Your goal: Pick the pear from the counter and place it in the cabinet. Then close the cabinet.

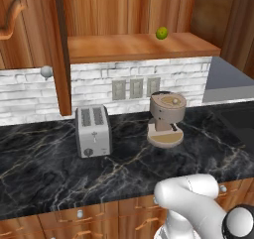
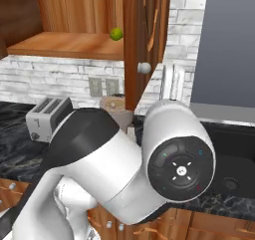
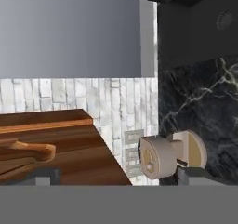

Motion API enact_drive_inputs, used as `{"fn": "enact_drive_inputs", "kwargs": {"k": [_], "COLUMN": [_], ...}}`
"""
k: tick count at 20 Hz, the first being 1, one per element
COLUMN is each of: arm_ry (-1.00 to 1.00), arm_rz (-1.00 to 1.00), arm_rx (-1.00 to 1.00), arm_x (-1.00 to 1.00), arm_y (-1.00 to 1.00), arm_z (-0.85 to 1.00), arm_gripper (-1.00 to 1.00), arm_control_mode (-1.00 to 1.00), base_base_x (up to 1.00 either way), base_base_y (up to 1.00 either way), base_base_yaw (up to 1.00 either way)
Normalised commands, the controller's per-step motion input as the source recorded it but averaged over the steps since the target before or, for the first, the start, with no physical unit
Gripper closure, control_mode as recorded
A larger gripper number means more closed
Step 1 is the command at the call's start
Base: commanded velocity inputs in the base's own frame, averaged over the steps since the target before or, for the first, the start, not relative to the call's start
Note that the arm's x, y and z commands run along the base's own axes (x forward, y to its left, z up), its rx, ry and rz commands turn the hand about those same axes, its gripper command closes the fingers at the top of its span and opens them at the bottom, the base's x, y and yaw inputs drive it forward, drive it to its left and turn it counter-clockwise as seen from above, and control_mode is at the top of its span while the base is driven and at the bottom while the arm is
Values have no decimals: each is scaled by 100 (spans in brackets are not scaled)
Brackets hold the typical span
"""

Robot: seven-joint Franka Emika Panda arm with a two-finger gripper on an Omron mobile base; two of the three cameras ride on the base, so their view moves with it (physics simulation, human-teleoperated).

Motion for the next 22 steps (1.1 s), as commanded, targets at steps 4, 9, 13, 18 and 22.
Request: {"fn": "enact_drive_inputs", "kwargs": {"k": [4,9,13,18,22], "arm_ry": [-8,-16,-12,-15,-19], "arm_rz": [22,23,29,31,32], "arm_rx": [21,22,21,15,2], "arm_x": [78,63,73,63,39], "arm_y": [0,0,0,8,49], "arm_z": [-29,1,2,6,15], "arm_gripper": [-100,-100,-100,-100,-100], "arm_control_mode": [-100,-100,-100,-100,-100], "base_base_x": [0,0,0,0,0], "base_base_y": [0,0,0,0,0], "base_base_yaw": [0,0,0,0,0]}}
